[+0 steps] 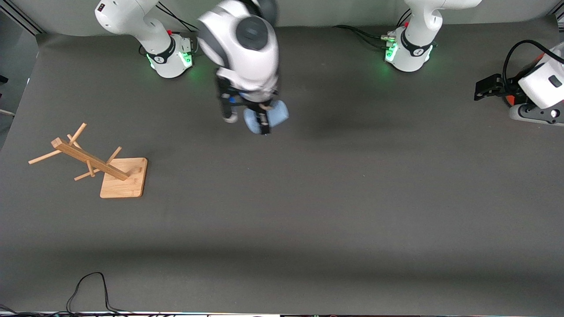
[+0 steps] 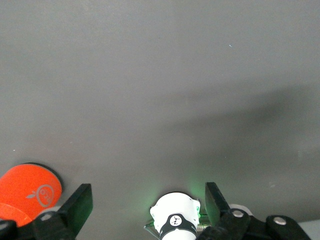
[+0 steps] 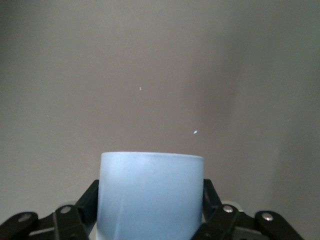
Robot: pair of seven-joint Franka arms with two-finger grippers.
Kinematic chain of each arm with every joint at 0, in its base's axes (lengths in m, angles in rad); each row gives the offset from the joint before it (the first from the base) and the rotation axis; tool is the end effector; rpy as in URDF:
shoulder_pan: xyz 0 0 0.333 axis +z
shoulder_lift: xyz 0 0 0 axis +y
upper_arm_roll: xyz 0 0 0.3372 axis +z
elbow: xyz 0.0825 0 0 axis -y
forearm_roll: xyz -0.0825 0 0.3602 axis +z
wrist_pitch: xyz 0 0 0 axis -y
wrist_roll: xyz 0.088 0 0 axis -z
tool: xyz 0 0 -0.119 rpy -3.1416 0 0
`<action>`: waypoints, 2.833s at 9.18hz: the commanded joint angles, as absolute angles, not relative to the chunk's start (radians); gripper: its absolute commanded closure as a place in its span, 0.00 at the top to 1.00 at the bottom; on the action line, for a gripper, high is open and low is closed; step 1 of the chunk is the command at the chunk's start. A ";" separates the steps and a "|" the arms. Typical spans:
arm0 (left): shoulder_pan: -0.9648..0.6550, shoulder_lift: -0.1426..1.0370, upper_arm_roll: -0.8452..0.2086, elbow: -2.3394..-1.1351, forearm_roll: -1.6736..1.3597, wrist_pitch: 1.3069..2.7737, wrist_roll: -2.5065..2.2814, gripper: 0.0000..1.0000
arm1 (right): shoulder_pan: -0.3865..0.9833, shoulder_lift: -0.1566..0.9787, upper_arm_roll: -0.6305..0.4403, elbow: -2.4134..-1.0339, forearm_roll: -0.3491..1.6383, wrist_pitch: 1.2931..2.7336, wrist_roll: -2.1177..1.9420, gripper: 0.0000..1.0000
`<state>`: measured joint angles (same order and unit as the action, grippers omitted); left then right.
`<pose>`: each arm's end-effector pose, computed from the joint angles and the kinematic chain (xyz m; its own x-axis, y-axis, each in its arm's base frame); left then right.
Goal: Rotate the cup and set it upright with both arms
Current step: 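Carry the cup to mid-table and lower it with the right gripper, then release the cup on its side while the left gripper approaches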
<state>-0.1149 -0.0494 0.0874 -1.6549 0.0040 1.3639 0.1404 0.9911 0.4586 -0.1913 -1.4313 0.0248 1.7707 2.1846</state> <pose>0.4855 -0.0117 0.6071 0.9571 -0.1666 -0.2370 -0.1633 -0.9860 0.0338 0.4447 0.4927 0.4398 0.1950 -0.9742 0.1135 -0.9803 -0.1897 0.0558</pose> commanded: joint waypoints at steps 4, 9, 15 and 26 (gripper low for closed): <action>-0.112 -0.048 0.091 -1.649 -0.008 1.345 0.172 1.00 | 1.084 0.825 -0.210 -1.177 0.017 1.873 2.445 0.58; -0.109 -0.048 0.092 -1.649 -0.023 1.331 0.173 1.00 | 1.118 0.986 -0.210 -1.128 0.003 1.957 2.529 0.58; -0.112 -0.063 0.089 -1.641 -0.023 1.333 0.173 1.00 | 1.117 1.019 -0.210 -1.111 -0.005 1.973 2.548 1.00; -0.143 -0.037 0.037 -1.640 0.003 1.399 0.155 1.00 | 0.999 0.616 -0.221 -1.138 0.011 1.489 2.115 1.00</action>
<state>-0.1238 -0.0494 0.0582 -1.6417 -0.0124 1.3711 0.1596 1.0407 0.7008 -0.2253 -1.0990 0.0076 1.5540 2.2254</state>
